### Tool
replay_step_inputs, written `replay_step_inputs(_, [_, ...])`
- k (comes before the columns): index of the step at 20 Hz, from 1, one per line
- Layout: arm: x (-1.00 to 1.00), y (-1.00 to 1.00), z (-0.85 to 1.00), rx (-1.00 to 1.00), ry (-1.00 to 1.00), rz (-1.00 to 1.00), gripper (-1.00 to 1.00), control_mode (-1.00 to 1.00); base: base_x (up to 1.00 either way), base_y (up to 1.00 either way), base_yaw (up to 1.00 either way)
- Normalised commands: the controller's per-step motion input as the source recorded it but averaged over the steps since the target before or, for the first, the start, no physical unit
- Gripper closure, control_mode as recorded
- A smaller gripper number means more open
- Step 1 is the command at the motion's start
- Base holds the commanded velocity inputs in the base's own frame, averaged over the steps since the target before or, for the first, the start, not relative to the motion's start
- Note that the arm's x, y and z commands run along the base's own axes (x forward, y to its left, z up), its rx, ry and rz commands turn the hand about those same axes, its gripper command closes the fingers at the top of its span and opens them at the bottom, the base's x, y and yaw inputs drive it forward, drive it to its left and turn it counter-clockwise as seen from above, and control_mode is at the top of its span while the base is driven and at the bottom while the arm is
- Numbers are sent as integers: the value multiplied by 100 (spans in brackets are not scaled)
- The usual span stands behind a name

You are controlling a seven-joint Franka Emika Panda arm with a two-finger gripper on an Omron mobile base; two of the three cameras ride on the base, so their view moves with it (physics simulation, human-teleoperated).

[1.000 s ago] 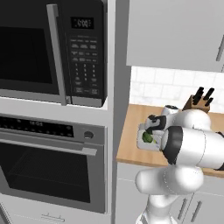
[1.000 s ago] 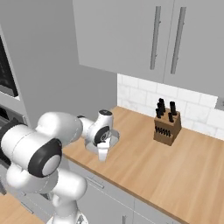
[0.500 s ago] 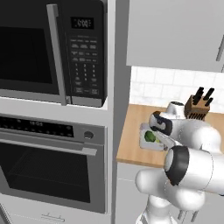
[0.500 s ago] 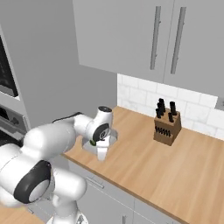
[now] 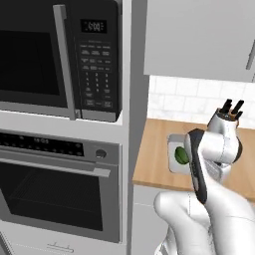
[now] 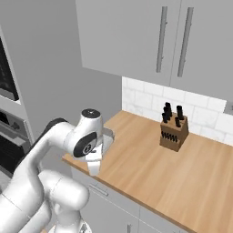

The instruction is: Take the meat container that has the fish and place it on the second highest rack of the freezer. Then take the vegetable container that has the lemon wedge and avocado and place it on the highest rack of the freezer.

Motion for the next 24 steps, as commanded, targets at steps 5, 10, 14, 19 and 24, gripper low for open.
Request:
replay_step_inputs(5, [-100,39,70,-17,0,2,100,-100,0,0,0])
replay_step_inputs(10, [-99,4,82,-5,0,4,100,-100,0,0,0])
replay_step_inputs(14, [-81,0,49,1,4,5,100,-100,0,0,0])
replay_step_inputs(19, [-29,0,4,6,0,2,100,-100,0,0,0])
replay_step_inputs(24, [0,0,0,0,0,0,100,100,-54,0,2])
